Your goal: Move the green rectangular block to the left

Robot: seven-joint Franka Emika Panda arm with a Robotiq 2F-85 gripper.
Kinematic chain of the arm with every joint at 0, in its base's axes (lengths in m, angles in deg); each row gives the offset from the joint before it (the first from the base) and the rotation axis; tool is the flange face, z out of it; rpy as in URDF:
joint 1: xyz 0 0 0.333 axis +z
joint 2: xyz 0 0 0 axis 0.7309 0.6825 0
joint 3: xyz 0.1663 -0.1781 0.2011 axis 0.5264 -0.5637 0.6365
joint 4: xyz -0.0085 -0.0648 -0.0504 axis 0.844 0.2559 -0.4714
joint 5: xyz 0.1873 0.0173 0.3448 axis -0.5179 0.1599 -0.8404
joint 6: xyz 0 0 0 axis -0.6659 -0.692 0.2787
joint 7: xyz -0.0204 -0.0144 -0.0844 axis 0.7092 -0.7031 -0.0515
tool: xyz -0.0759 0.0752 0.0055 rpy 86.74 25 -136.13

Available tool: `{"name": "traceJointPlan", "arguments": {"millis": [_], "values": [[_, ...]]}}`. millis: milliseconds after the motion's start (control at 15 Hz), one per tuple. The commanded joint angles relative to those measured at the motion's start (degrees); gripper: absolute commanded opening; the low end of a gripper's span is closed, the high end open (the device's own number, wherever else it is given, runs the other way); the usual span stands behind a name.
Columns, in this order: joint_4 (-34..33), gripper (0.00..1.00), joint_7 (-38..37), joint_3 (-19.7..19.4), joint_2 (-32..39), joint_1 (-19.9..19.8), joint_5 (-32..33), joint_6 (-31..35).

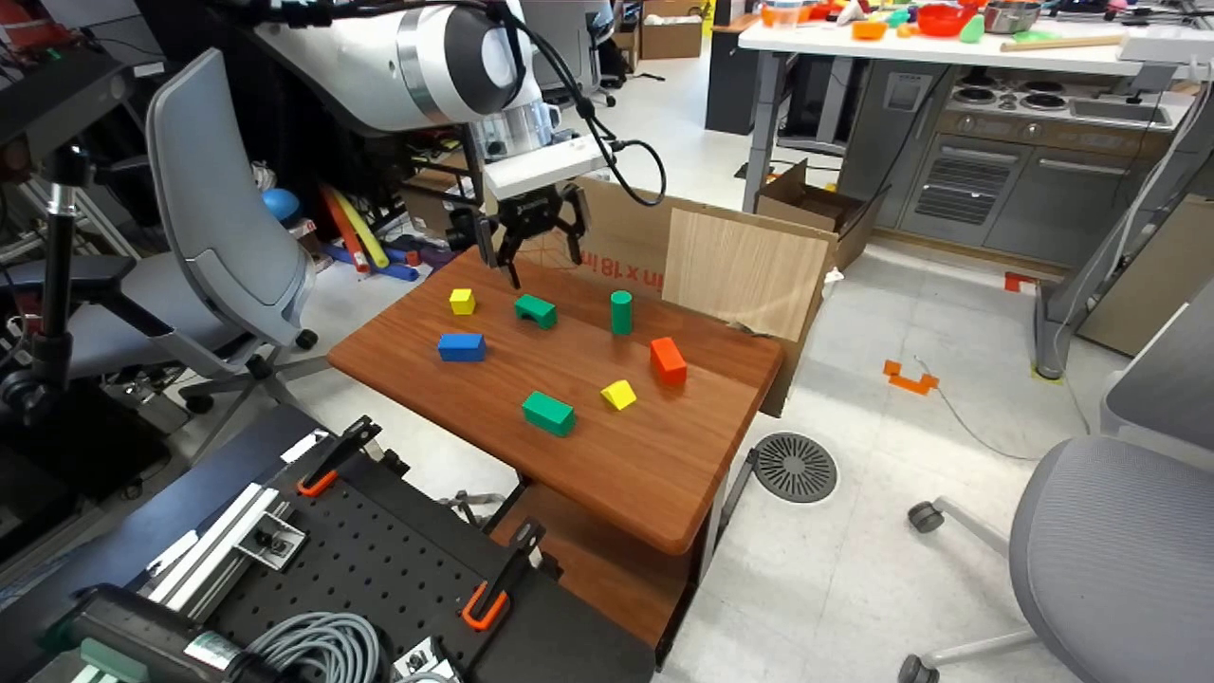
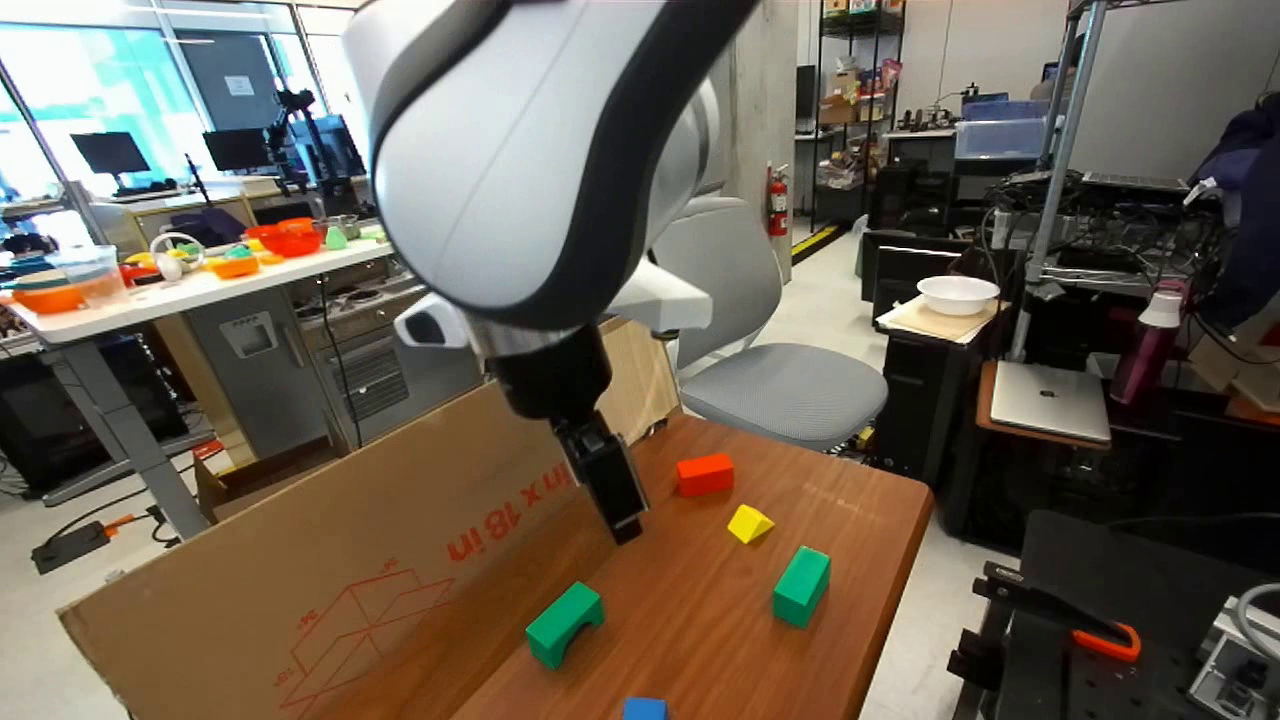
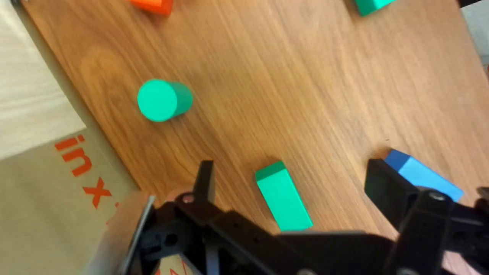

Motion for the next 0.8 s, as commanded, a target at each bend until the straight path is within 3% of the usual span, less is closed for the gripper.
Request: {"name": "traceJointPlan", "arguments": {"millis": [0,333,400,733], "values": [[7.76,1.00,-5.35,-0.71,-9.28,-2.31,-4.61,-3.23],[14.27,1.00,-12.31,-3.41,-17.58,-5.50,-8.46,-8.45],[10.02,1.00,-10.40,-2.81,-12.92,-4.30,-6.18,-6.84],[10.58,1.00,-10.42,-2.89,-13.28,-4.31,-6.25,-6.94]]}}
